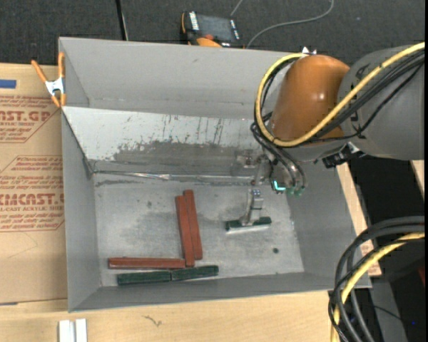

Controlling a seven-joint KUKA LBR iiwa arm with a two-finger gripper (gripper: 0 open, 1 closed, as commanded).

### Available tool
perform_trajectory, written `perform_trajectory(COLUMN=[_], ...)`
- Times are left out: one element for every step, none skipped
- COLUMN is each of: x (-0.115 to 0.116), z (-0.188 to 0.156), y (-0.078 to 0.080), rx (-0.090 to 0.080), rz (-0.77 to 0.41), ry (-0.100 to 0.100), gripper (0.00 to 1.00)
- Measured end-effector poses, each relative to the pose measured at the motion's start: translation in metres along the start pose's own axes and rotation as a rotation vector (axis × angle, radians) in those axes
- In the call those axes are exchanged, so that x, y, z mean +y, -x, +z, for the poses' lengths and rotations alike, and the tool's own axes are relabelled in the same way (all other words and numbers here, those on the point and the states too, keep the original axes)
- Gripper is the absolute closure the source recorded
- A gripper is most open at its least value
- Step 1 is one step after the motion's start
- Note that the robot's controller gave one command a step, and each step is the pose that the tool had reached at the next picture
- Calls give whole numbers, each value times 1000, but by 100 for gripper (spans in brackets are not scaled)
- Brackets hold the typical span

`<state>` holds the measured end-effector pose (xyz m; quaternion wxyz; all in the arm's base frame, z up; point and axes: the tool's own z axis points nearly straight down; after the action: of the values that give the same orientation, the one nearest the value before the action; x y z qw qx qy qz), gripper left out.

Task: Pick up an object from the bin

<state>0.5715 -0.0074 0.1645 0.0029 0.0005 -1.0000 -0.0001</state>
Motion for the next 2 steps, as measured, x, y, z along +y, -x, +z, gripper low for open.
perform_trajectory(x=[-46, -45], z=[98, 95], y=[-17, -15], rx=[-1, -6], rz=[-186, -187], ry=[0, 0], gripper=[0, 100])
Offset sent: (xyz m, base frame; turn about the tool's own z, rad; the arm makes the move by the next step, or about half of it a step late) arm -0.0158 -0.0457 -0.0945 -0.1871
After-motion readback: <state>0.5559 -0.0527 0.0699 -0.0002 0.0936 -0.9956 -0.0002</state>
